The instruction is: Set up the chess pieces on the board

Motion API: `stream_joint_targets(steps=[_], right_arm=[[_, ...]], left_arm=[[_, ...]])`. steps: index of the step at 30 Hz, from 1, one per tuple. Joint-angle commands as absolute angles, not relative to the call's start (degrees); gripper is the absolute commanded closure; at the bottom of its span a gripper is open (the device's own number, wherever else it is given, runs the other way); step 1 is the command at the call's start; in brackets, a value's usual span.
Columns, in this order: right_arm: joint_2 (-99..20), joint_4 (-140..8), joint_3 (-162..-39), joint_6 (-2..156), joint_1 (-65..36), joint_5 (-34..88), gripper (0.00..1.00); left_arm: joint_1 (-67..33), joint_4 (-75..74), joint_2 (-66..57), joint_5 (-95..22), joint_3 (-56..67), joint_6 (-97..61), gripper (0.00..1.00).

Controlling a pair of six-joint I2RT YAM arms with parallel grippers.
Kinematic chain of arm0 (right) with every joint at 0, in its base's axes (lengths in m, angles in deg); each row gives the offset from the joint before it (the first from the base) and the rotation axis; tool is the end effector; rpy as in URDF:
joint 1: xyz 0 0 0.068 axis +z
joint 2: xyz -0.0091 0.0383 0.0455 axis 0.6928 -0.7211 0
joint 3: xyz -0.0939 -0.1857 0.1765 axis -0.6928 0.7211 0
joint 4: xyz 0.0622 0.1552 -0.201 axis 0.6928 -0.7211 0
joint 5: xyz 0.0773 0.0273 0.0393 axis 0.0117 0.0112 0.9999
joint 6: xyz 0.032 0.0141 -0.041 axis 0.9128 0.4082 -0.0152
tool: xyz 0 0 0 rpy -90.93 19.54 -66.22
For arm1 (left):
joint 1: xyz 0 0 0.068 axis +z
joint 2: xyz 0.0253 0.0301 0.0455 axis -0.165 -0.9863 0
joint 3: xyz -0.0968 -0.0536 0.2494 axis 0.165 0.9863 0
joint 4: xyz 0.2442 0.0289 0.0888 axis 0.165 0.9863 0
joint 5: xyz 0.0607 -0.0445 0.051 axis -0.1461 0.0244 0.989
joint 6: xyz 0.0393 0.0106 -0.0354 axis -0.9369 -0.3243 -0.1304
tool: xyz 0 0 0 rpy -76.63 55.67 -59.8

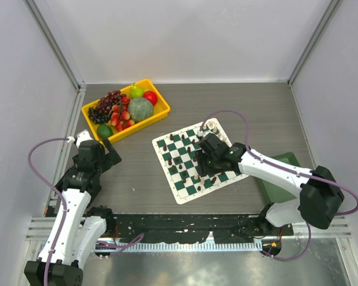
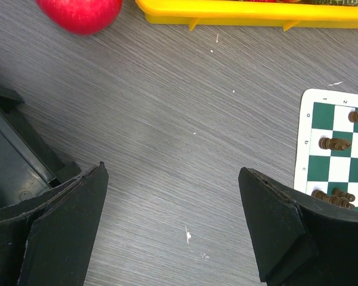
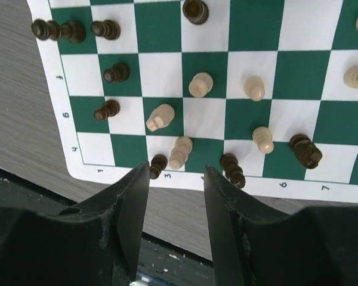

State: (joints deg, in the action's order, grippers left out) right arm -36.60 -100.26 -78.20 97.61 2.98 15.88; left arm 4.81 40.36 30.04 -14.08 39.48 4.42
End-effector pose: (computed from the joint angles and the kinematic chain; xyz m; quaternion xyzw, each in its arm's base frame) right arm 0.1867 0.1956 0.2287 -0.1535 0.9522 0.1323 0.2286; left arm 0.1494 -0.0035 0.2633 -0.2779 0.8617 -0.0288 0.4236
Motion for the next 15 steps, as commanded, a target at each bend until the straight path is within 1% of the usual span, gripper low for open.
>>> stream_joint_targets(steps=[1,7,15], right_arm=[[-34.52,-101.89,-77.57,98.36,4.4,16.33,0.52],[-36.36,-101.53,-77.13,98.18,4.93,16.59,0.53],[-39.88,-99.96,-78.45,97.48,5.28,17.73,0.56]], left_arm=[[5.1,37.7,29.88,-15.4,39.2,3.87,0.01],[5.1,37.35,29.97,-15.49,39.29,3.87,0.01],[5.01,37.43,29.88,-15.05,39.46,3.43,0.01]])
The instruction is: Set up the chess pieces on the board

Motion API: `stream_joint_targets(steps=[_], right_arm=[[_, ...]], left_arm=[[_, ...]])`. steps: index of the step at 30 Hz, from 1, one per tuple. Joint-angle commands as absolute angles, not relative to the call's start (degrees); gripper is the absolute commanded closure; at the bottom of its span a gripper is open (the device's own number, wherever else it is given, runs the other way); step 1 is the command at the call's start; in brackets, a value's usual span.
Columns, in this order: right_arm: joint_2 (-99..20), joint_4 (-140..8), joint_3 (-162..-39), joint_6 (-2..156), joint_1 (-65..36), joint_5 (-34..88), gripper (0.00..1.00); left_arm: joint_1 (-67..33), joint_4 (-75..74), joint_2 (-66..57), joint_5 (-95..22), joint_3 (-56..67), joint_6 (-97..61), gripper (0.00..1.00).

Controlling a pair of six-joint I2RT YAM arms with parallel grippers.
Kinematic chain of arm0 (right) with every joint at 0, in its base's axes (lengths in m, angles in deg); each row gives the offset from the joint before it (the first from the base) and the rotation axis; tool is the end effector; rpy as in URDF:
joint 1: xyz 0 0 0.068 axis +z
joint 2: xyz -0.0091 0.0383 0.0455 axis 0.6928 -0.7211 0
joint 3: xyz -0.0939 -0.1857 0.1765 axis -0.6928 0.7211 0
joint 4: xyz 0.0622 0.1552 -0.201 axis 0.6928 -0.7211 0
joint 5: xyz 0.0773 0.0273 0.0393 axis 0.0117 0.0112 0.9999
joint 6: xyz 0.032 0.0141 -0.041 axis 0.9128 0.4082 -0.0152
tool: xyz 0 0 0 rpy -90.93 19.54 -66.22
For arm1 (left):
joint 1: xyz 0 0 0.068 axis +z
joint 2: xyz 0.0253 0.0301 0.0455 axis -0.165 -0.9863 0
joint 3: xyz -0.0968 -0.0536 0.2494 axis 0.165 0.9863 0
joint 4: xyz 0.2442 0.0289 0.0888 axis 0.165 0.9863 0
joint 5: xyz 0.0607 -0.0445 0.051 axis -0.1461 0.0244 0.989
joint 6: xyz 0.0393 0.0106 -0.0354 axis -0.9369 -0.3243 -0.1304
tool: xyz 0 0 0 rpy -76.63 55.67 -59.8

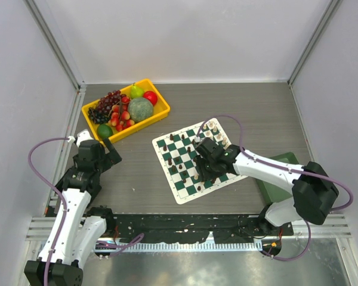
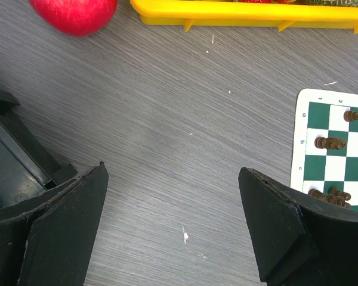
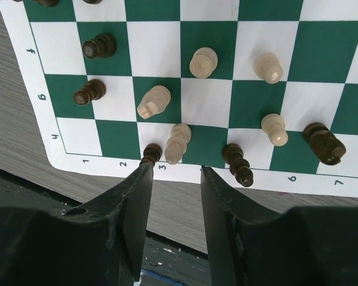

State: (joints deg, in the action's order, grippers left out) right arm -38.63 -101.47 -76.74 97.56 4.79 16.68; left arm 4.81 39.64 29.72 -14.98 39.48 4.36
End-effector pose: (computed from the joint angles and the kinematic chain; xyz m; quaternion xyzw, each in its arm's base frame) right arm 0.1787 0.2001 0.2112 -0.1736 0.9590 0.1165 0.1913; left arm 0.1512 -0.0042 0.2635 -0.2745 0.8620 -0.0366 0.4246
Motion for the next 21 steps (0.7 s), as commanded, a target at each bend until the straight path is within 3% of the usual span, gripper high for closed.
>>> stream_joint_targets(steps=[1,11,21], right_arm=[[-40.23,-99.95,-78.62,97.39,5.28,17.82,0.57],[-43.05,-99.16,-79.06,96.69,5.54,18.26,0.64],[-43.75,-98.72,-79.77,96.77,5.54,16.94,0.65]], left_arm=[[5.1,37.52,29.88,-14.96,39.47,3.43,0.01],[5.1,37.7,29.62,-14.52,39.38,3.25,0.01],[5.1,37.61,29.27,-14.35,39.38,3.16,0.01]])
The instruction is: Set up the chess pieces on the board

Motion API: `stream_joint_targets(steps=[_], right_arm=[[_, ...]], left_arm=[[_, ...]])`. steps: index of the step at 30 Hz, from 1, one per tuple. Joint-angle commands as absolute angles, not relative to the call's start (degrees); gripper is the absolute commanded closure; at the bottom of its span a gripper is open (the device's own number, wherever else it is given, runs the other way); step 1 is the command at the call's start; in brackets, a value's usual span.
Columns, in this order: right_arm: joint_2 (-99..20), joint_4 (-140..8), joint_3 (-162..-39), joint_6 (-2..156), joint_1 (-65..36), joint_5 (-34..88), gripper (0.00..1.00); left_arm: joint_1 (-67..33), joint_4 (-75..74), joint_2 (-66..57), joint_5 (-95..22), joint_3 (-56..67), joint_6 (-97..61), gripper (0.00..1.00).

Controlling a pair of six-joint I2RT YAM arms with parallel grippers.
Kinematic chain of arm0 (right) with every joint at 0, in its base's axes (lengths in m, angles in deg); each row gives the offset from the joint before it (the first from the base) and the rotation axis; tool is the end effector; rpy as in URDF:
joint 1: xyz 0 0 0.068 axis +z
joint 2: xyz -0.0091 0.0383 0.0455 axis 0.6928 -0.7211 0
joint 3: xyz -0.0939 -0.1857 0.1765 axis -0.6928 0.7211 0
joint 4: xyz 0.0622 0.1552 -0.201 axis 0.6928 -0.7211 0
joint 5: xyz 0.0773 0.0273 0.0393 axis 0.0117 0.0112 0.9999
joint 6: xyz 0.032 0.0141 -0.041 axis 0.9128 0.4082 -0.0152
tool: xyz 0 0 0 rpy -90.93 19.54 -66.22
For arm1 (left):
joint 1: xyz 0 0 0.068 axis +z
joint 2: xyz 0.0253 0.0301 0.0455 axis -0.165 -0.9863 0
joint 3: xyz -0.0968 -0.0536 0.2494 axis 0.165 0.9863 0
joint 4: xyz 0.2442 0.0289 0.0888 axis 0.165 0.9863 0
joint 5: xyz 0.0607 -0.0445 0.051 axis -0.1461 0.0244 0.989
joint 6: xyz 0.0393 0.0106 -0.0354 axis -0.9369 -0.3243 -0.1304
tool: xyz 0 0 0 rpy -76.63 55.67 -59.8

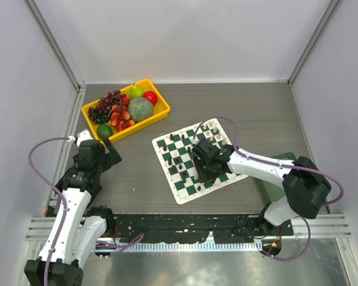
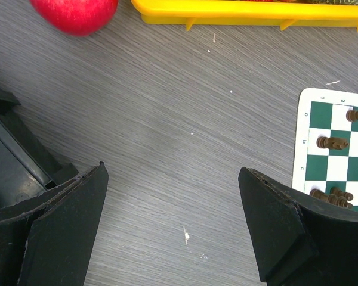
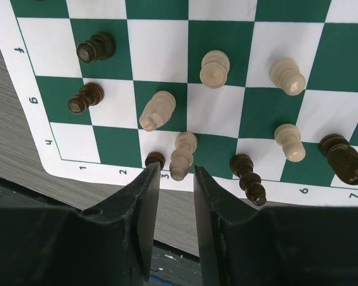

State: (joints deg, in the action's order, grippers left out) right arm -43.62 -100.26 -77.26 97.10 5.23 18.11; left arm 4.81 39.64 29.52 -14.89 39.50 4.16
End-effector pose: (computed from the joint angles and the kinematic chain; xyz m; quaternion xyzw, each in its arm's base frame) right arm 0.1839 0.2107 0.1926 -0.1855 0.9631 0.1088 0.1620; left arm 0.1517 -0.0041 0.2629 -0.2733 0.8631 -0.0345 0.4232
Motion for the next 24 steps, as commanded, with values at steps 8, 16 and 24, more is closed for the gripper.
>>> stream_joint_targets(steps=[8,16,24], right_arm=[[-44.63,-98.9,-79.68,96.69,5.63,16.68,0.69],[-44.81,-99.07,-79.94,96.42,5.63,16.5,0.75],[-41.82,-101.62,-82.66,95.81,5.63,16.42,0.86]], left_arm=[[5.1,37.87,29.53,-14.35,39.29,2.99,0.01],[5.1,37.96,29.62,-14.43,39.38,3.16,0.01],[5.1,37.87,29.27,-14.61,39.38,2.99,0.01]])
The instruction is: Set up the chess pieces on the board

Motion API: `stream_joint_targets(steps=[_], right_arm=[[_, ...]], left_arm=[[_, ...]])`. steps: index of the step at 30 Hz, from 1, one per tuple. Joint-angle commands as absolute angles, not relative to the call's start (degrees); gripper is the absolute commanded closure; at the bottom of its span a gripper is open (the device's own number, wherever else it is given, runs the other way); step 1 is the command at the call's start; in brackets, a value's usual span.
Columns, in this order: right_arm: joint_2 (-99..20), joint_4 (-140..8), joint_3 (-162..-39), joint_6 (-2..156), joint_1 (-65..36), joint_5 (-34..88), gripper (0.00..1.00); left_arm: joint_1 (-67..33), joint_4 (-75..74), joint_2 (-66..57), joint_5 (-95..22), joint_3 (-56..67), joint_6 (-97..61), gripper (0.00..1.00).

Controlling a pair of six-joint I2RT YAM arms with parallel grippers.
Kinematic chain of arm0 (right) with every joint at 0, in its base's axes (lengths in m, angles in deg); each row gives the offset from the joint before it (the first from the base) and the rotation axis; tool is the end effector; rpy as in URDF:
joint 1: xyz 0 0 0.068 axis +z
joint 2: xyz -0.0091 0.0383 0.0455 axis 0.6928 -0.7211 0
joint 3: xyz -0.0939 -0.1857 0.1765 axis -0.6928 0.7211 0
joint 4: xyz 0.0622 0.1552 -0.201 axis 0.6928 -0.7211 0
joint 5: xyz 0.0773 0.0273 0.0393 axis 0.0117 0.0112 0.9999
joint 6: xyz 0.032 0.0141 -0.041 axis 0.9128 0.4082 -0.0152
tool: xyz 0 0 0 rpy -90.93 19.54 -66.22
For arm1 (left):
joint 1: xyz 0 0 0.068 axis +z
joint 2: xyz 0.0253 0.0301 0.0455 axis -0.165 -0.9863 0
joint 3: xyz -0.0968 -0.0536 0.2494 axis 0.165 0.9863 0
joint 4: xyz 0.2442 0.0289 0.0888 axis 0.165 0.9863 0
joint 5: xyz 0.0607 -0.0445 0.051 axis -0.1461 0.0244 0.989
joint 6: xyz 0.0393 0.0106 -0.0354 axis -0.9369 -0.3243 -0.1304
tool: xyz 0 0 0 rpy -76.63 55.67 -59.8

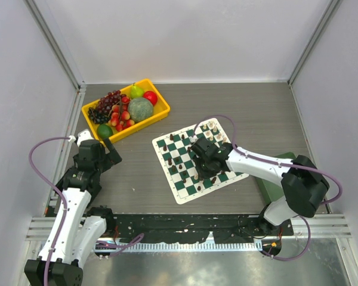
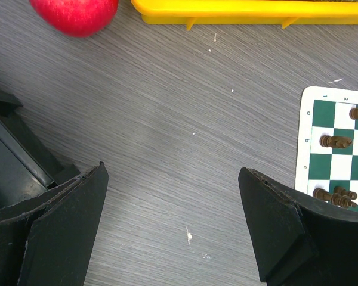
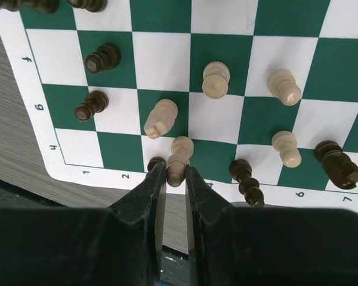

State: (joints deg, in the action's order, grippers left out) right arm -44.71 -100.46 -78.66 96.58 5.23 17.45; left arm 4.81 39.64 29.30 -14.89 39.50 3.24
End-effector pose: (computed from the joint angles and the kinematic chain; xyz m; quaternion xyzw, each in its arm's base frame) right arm 0.1879 0.2147 0.1943 -0.1887 0.9622 0.1042 0.1667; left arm 0.1522 -0.0042 0.2624 -0.2664 0.8661 -0.0305 0.4219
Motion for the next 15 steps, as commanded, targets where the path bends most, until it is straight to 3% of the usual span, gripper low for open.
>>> stream_joint_targets(steps=[1,9,15], right_arm=[[-40.69,-102.58,-83.19,95.72,5.63,16.33,0.87],[-34.44,-107.15,-85.57,94.58,4.14,12.46,0.87],[-29.25,-107.77,-83.9,93.61,-3.76,12.2,0.87]], left_arm=[[5.01,37.7,29.27,-14.61,39.46,3.07,0.01],[5.1,37.7,29.0,-15.14,39.03,3.16,0.01],[5.1,37.61,29.0,-15.58,38.85,3.16,0.01]])
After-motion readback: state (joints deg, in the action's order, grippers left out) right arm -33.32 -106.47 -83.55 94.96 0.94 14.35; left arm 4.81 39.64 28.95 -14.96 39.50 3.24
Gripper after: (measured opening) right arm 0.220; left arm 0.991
